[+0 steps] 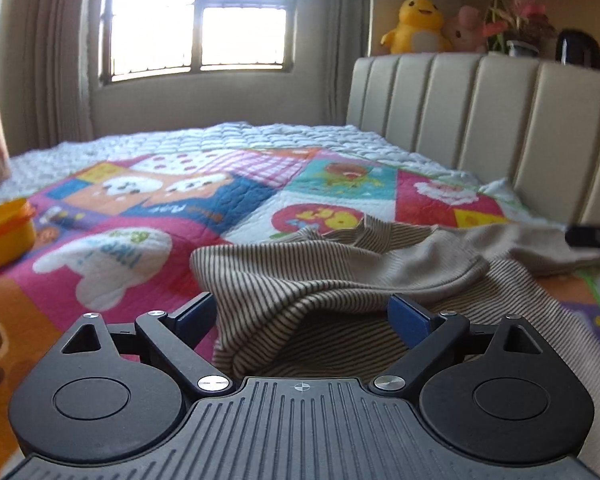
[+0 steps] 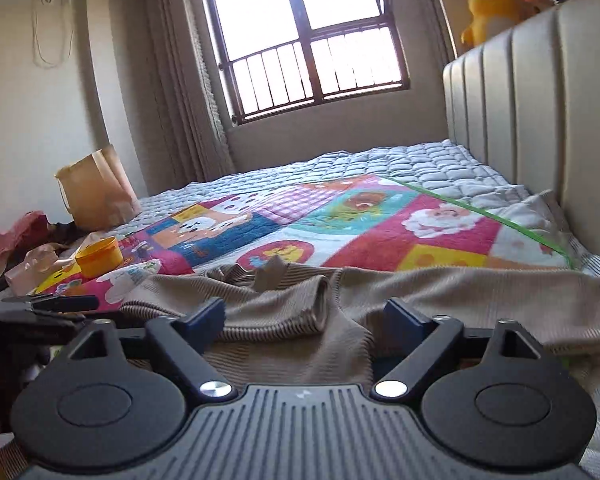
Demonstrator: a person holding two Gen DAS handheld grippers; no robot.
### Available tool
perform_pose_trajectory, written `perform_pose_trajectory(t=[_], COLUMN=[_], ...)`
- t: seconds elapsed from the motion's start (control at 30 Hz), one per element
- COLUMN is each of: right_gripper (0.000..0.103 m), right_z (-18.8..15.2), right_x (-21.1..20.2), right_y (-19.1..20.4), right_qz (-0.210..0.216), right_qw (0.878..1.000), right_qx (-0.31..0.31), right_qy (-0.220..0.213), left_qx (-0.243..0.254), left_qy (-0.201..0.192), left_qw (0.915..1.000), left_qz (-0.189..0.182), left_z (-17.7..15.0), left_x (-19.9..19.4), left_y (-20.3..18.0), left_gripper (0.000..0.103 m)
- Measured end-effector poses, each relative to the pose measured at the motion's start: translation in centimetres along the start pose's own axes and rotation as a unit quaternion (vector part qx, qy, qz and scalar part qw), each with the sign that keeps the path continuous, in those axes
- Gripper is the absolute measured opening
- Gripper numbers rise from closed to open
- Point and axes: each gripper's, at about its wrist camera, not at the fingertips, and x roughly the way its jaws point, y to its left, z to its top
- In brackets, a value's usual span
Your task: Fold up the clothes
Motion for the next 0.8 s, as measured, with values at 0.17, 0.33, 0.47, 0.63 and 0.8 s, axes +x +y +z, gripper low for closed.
perform_pose_trajectory(t=[0.17, 0.33, 0.47, 0.63, 0.8], right_gripper=[0.064, 0.046, 0.042, 0.054, 0.059], right_z=[1.5, -2.1, -2.5, -1.9, -1.7], right_x=[6.6, 11.7, 11.0, 8.4, 2.0], right_y=[3.4, 0.9, 0.3, 0.9, -3.9], right_qz=[0.023, 0.012, 0.009, -0.006, -0.098], right_qw=[0.999, 0.993, 0.992, 0.995, 0.987], right_qx=[-0.008, 0.056, 0.074, 0.066, 0.126], right_qy=[0.04, 0.106, 0.098, 0.068, 0.007], left_qx=[0.062, 0.061, 0.043, -0.075, -0.19], left_qy=[0.031, 0.058, 0.048, 0.004, -0.021], left_qw=[0.9963, 0.9931, 0.9961, 0.9941, 0.9703], left_qz=[0.051, 0.082, 0.06, -0.079, -0.148], left_z=[-1.3, -3.1, -2.5, -0.7, -1.1], left_x=[1.5, 1.6, -0.2, -3.5, -1.9], left_y=[0.7, 4.5, 5.2, 4.3, 2.4], left_gripper=[0.096, 0.103, 0.102, 0.103, 0.103])
